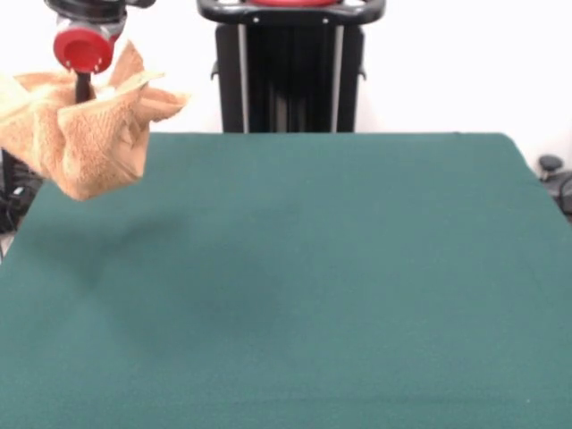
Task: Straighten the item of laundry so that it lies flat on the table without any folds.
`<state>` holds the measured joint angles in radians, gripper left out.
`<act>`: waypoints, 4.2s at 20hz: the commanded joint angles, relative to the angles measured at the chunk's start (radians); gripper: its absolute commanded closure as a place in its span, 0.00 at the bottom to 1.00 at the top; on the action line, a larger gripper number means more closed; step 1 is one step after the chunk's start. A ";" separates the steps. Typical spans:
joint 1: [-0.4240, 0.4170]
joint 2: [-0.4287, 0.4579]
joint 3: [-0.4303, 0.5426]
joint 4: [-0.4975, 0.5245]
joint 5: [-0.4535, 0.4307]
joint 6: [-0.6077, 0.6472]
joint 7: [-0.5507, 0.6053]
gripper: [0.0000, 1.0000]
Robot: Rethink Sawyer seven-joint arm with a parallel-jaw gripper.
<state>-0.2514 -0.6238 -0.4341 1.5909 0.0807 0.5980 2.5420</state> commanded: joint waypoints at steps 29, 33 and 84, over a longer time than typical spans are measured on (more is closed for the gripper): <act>-0.111 -0.343 0.651 0.420 -0.507 -0.170 -0.279 1.00; -0.137 -0.370 0.747 0.510 -0.587 -0.229 -0.313 1.00; -0.174 -0.135 0.900 0.505 -1.163 -0.473 -0.111 1.00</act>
<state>-0.4267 -0.7676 0.3401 2.1071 -1.0368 0.1668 2.5405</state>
